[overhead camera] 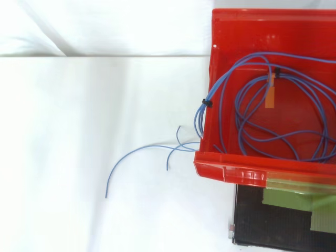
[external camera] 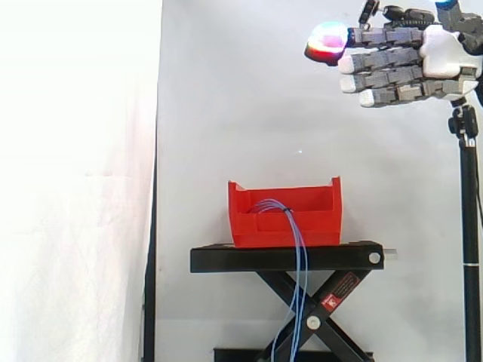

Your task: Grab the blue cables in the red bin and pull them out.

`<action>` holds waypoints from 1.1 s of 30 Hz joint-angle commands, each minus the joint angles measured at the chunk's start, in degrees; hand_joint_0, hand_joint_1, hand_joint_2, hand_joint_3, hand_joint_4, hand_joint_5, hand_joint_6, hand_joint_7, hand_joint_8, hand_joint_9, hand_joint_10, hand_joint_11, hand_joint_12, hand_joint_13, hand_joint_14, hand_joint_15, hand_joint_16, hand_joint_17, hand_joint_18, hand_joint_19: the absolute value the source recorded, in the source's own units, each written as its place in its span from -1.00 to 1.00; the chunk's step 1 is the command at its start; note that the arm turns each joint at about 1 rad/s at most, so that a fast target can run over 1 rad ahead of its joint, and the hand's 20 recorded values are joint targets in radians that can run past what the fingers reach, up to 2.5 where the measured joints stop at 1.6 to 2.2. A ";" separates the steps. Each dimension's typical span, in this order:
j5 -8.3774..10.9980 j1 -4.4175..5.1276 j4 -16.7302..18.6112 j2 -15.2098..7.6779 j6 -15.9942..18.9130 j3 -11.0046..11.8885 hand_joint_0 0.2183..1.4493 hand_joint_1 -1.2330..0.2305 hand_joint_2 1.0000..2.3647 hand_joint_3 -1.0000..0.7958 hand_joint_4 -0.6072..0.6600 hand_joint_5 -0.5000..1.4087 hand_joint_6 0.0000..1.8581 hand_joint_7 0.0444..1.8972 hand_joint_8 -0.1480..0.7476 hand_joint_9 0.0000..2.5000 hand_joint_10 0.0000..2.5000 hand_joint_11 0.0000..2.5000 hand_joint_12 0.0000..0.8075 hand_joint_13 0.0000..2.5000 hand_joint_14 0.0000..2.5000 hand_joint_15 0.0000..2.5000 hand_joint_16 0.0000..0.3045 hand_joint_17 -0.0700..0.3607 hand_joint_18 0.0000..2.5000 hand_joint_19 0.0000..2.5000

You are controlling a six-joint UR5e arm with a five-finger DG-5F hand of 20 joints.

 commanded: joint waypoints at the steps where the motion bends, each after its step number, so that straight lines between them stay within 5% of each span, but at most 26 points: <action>1: 1.54 0.73 0.26 -0.03 0.04 -0.02 -0.10 -0.36 -1.00 -1.00 0.19 -0.22 -0.99 -0.85 -0.16 -0.67 -1.00 -0.92 -0.24 -0.76 -0.99 -0.82 -0.72 -0.22 -0.84 -0.67; 16: 2.33 2.66 2.46 -2.93 0.66 -0.02 -0.10 -0.36 -1.00 -1.00 0.19 -0.22 -0.99 -0.85 -0.16 -0.67 -1.00 -0.92 -0.24 -0.76 -0.99 -0.82 -0.72 -0.22 -0.84 -0.67; 21: 2.33 3.10 1.93 -3.02 -1.63 -0.02 -0.10 -0.36 -1.00 -1.00 0.19 -0.22 -0.99 -0.85 -0.16 -0.67 -1.00 -0.91 -0.24 -0.76 -0.99 -0.81 -0.72 -0.22 -0.84 -0.66; 27: 2.16 3.28 2.46 -5.74 -3.47 -0.02 -0.10 -0.36 -1.00 -1.00 0.19 -0.22 -0.99 -0.85 -0.16 -0.67 -1.00 -0.91 -0.24 -0.76 -0.99 -0.81 -0.72 -0.22 -0.84 -0.66; 33: 2.07 3.54 7.29 -6.88 -2.95 0.07 -0.10 -0.36 -1.00 -1.00 0.19 -0.22 -0.99 -0.85 -0.16 -0.67 -1.00 -0.92 -0.24 -0.76 -0.99 -0.82 -0.72 -0.22 -0.84 -0.66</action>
